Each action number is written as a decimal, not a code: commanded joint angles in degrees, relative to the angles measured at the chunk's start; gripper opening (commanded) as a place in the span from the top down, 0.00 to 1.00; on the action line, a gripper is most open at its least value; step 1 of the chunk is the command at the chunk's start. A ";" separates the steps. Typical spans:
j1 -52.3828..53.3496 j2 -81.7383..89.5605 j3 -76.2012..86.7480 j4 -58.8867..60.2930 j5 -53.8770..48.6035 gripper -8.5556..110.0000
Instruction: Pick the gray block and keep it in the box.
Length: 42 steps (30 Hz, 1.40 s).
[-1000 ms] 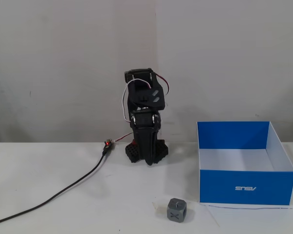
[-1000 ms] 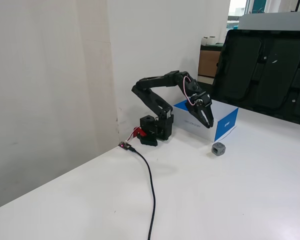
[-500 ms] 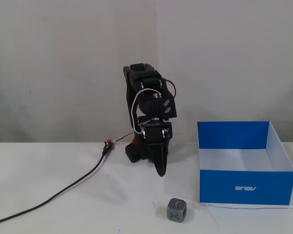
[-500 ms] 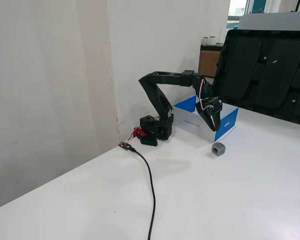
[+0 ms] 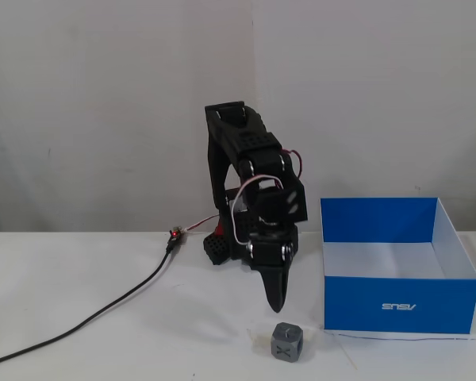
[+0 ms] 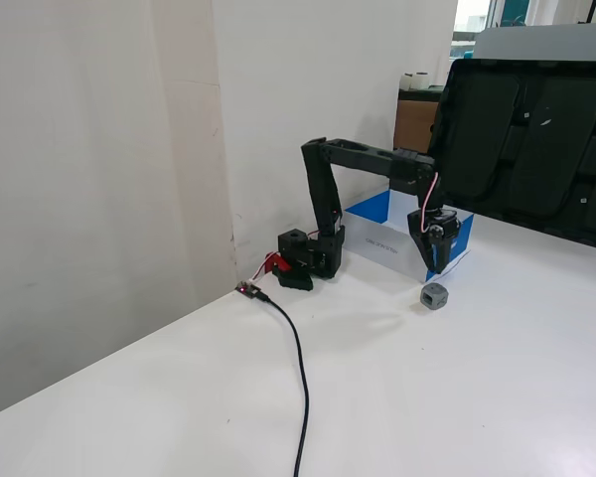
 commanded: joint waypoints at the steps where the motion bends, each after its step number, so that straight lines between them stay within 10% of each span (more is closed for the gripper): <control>1: -2.11 -1.05 -5.19 -0.26 2.02 0.93; 42: -2.55 -12.30 -6.42 -2.02 4.75 0.74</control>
